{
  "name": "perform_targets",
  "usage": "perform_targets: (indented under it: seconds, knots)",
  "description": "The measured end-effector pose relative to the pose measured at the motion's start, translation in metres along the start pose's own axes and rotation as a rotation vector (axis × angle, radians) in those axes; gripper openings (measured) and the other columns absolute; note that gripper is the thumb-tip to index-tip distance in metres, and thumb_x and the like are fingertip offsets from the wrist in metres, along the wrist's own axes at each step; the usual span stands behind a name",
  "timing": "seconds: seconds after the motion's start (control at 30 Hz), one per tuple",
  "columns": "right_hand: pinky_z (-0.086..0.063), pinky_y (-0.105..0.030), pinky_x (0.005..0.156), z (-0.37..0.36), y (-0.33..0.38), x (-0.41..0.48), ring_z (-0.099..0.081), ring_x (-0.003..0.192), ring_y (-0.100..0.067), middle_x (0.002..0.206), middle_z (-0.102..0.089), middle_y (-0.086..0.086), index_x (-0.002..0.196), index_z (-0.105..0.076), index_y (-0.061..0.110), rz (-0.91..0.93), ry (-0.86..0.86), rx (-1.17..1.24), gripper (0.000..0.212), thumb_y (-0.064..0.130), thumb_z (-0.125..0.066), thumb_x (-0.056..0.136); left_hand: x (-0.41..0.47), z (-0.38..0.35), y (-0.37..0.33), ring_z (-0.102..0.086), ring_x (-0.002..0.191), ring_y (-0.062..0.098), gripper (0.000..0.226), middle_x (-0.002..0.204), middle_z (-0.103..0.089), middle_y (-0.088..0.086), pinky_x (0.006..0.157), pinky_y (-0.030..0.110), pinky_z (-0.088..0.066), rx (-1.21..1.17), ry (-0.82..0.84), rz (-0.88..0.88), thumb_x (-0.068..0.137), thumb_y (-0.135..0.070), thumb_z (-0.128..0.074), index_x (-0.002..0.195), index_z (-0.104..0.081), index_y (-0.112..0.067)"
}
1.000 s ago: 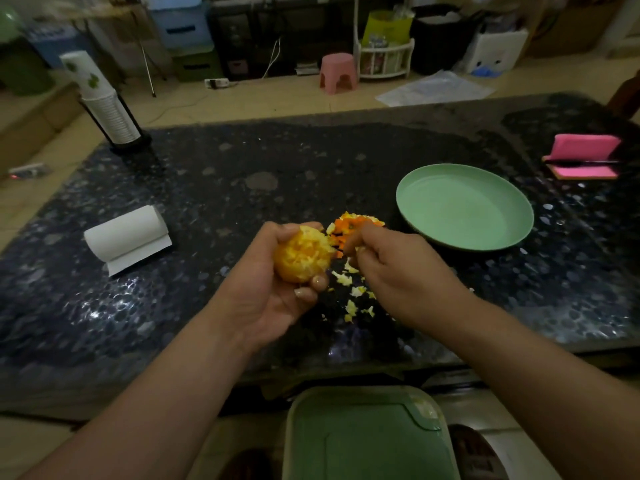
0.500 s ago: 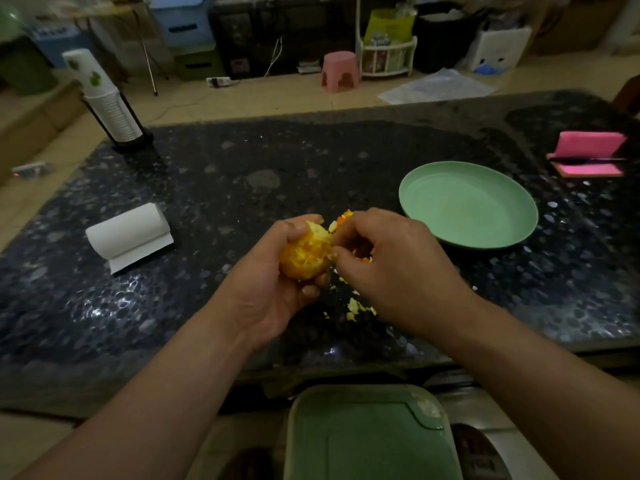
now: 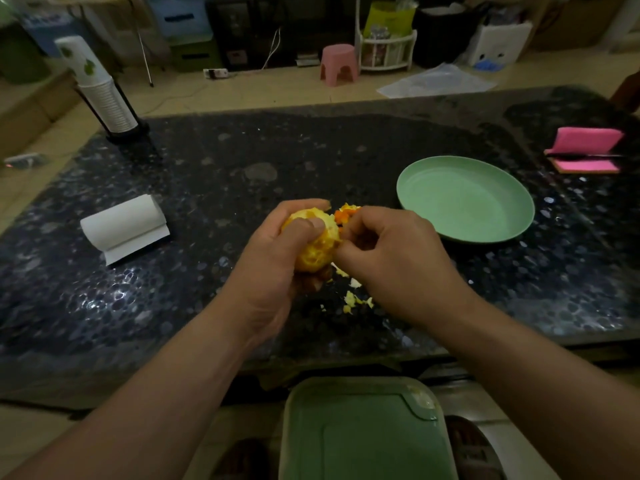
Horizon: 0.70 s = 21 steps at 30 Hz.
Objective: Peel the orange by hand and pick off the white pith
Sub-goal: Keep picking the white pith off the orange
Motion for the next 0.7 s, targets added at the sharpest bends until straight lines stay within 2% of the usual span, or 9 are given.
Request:
perform_targets:
  seconds: [0.17,0.4,0.5,0.6,0.7]
  knots:
    - [-0.043,-0.024,0.055,0.0,0.004,-0.001,-0.054,0.059,-0.005,0.068,-0.062,0.011,0.072,-0.064,0.026,0.018,0.055,0.099,0.017,0.022,-0.075,0.085,-0.002,-0.002,0.007,-0.059,0.066,0.022,0.034,0.099,-0.072,0.009,0.049,0.027,-0.046,-0.14,0.028,0.105,0.1,-0.026,-0.053,0.13,-0.067,-0.016]
    - [-0.049,-0.029,0.059,0.006,0.011,-0.002,-0.057,0.067,-0.009,0.074,-0.063,0.005,0.076,-0.067,0.023,0.085,0.049,0.108,0.013,0.02,-0.074,0.086,-0.005,-0.009,0.01,-0.056,0.061,0.021,0.054,0.098,-0.069,0.013,0.042,0.021,-0.041,-0.295,0.094,0.216,0.085,-0.034,-0.055,0.134,-0.066,-0.013]
    - [-0.049,-0.03,0.062,0.011,0.009,0.0,-0.059,0.071,-0.012,0.076,-0.064,0.004,0.077,-0.066,0.023,0.098,0.016,0.077,0.012,0.018,-0.072,0.087,-0.007,-0.012,0.009,-0.054,0.058,0.019,0.058,0.097,-0.068,0.014,0.04,0.02,-0.037,-0.345,0.116,0.242,0.089,-0.037,-0.052,0.137,-0.063,-0.008]
    - [-0.049,-0.021,0.063,0.017,0.013,0.0,-0.062,0.075,-0.012,0.082,-0.065,0.009,0.09,-0.068,0.028,0.15,0.005,0.035,0.01,0.019,-0.072,0.09,-0.007,-0.012,0.009,-0.052,0.057,0.018,0.061,0.097,-0.067,0.013,0.038,0.018,-0.035,-0.362,0.137,0.263,0.096,-0.041,-0.046,0.142,-0.058,-0.004]
    - [-0.051,-0.021,0.067,0.016,0.023,-0.005,-0.063,0.081,-0.009,0.094,-0.066,0.013,0.108,-0.068,0.031,0.235,0.026,-0.041,0.018,0.025,-0.074,0.092,-0.006,-0.012,0.011,-0.054,0.057,0.017,0.064,0.104,-0.064,0.015,0.037,0.017,-0.037,-0.372,0.149,0.28,0.097,-0.044,-0.046,0.145,-0.056,-0.003]
Point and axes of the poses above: each hand's wrist, its own x-axis towards the middle knuckle, its own z-axis out of the back of the hand, y = z × x, the point moved 10 cm from there along x, towards the middle knuckle
